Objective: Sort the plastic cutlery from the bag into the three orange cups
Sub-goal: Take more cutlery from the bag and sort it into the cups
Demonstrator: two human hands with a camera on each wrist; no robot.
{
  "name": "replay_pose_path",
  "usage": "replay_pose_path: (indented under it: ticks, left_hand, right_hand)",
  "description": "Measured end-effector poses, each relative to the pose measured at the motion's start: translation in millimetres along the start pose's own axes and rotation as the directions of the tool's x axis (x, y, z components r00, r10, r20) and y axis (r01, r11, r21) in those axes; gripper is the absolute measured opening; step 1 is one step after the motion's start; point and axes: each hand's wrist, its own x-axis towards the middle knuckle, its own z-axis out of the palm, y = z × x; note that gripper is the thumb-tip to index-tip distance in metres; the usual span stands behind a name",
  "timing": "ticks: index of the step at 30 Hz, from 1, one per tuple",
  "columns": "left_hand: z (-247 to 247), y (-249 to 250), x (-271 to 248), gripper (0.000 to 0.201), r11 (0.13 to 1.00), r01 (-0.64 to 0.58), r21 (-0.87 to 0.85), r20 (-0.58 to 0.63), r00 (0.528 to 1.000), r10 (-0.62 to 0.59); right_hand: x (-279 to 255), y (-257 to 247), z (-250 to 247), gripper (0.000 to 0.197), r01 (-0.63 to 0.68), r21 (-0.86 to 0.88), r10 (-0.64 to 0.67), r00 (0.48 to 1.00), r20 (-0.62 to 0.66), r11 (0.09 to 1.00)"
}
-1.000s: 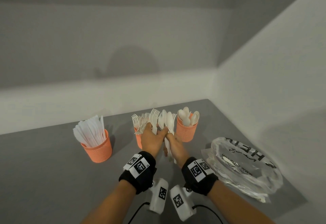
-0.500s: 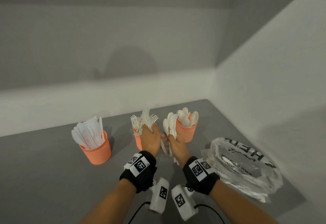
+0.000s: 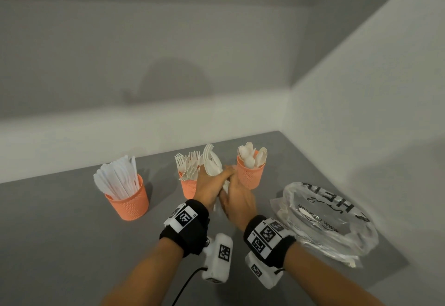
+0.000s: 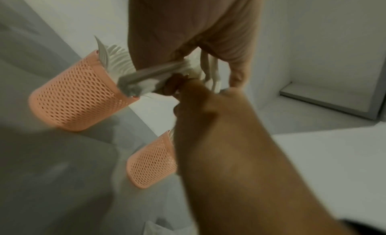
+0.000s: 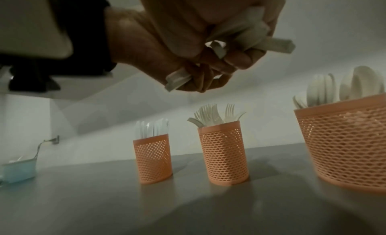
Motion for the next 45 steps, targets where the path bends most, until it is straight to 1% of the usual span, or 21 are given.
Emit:
replay_pose_path:
  ticks: [2,3,5,6,8,9,10,12,14,16,19,21,23,24,25,27,29,33,38,42,45]
  left_hand:
    - [-2.8,3.4,2.0,0.01,1.0,0.021,-0.008,-0.042,0.999,-0.021]
    - [-4.4,4.2,3.3,0.011,0.999,0.033,0.006,-0.043,0.999,-0.033]
    - [-7.2,8.4,2.8,0.007,0.999,0.042,0.031,0.006,0.999,-0.042]
    - [-8.6,11.8,1.5,0.004,0.998,0.039,0.042,0.045,0.998,-0.041]
    - [-13.1,15.9,0.5,0.007,0.997,0.026,0.079,0.126,0.991,-0.035]
    - [-16.1,16.7,0.8,0.011,0.994,0.02,0.107,0.159,0.987,-0.037]
    - [-18.2,17.8,0.8,0.013,0.991,0.021,0.136,0.186,0.982,-0.046]
    - [-20.9,18.9,0.5,0.015,0.985,0.029,0.169,0.233,0.97,-0.068]
    - [-21.8,18.6,0.7,0.023,0.981,0.045,0.187,0.257,0.962,-0.093]
    - [-20.8,18.7,1.2,0.026,0.979,0.06,0.195,0.246,0.963,-0.109]
    - [-18.2,19.4,-0.6,0.022,0.979,0.088,0.186,0.237,0.963,-0.131]
    - [-16.2,19.5,-1.9,0.029,0.98,0.083,0.179,0.222,0.967,-0.122]
    - [-14.3,19.6,-0.9,0.036,0.99,0.061,0.13,0.185,0.979,-0.084]
    - [-14.0,19.3,0.1,0.035,0.994,0.061,0.091,0.13,0.989,-0.072]
    - [-14.3,18.3,1.7,0.032,0.997,0.07,0.046,0.048,0.996,-0.072]
    - [-17.2,15.3,1.9,0.026,0.996,0.087,-0.021,-0.093,0.992,-0.089]
    - [-18.9,8.9,0.0,0.025,0.995,0.086,-0.039,-0.133,0.987,-0.091]
    - [-11.9,-1.4,-11.4,0.022,0.994,0.11,0.005,-0.074,0.991,-0.109]
    - [5.4,-9.3,-25.5,0.014,0.995,0.097,0.003,-0.018,0.995,-0.097]
    - [11.3,-13.4,-24.3,0.017,0.972,0.209,-0.107,-0.061,0.974,-0.216]
    - [14.4,-14.1,-19.4,0.024,0.932,0.317,-0.175,-0.046,0.943,-0.329]
  right_hand:
    - [-3.0,-0.1,1.5,0.046,-0.003,-0.024,0.003,1.0,-0.002,1.0]
    - [-4.2,-1.2,1.3,0.045,-0.013,0.007,0.013,1.0,-0.006,1.0]
    - [-2.6,-1.9,0.4,0.041,-0.093,0.222,0.089,0.996,0.024,0.971]
    - [-1.7,-2.4,-2.3,0.037,-0.17,0.388,0.151,0.985,0.079,0.906]
    - [-0.3,-2.9,-12.3,0.021,-0.343,0.642,0.194,0.936,0.293,0.686]
    - [0.4,-3.1,-18.8,0.011,-0.429,0.688,0.167,0.894,0.415,0.586]
    - [0.7,-4.1,-25.4,0.007,-0.504,0.692,0.131,0.846,0.518,0.517]
    - [0.7,-5.6,-34.4,0.03,-0.595,0.658,0.086,0.769,0.634,0.462]
    - [2.1,-7.0,-40.3,0.043,-0.62,0.656,0.077,0.749,0.658,0.431]
    - [2.7,-6.2,-42.3,0.044,-0.639,0.664,0.061,0.737,0.673,0.387]
    - [3.1,-5.8,-41.2,0.041,-0.694,0.661,0.047,0.699,0.713,0.284]
    - [3.3,-5.7,-37.1,0.04,-0.691,0.679,0.07,0.712,0.699,0.247]
    - [4.4,-4.3,-34.1,0.037,-0.652,0.729,0.123,0.757,0.642,0.208]
    - [5.4,-2.5,-33.1,0.036,-0.622,0.759,0.157,0.783,0.602,0.194]
    - [6.3,-0.2,-32.6,0.036,-0.587,0.785,0.196,0.808,0.555,0.199]
    - [8.6,5.0,-31.9,0.036,-0.518,0.815,0.274,0.849,0.452,0.26]
    - [10.1,8.6,-31.8,0.034,-0.461,0.821,0.325,0.875,0.358,0.337]
    - [10.9,13.9,-27.1,0.027,-0.404,0.806,0.373,0.894,0.249,0.432]
    - [7.9,17.2,-17.4,0.032,-0.362,0.803,0.358,0.912,0.2,0.473]
    - [4.7,19.7,-16.3,0.033,-0.319,0.785,0.309,0.936,0.171,0.531]
    - [2.9,21.9,-14.1,0.033,-0.313,0.762,0.296,0.941,0.167,0.567]
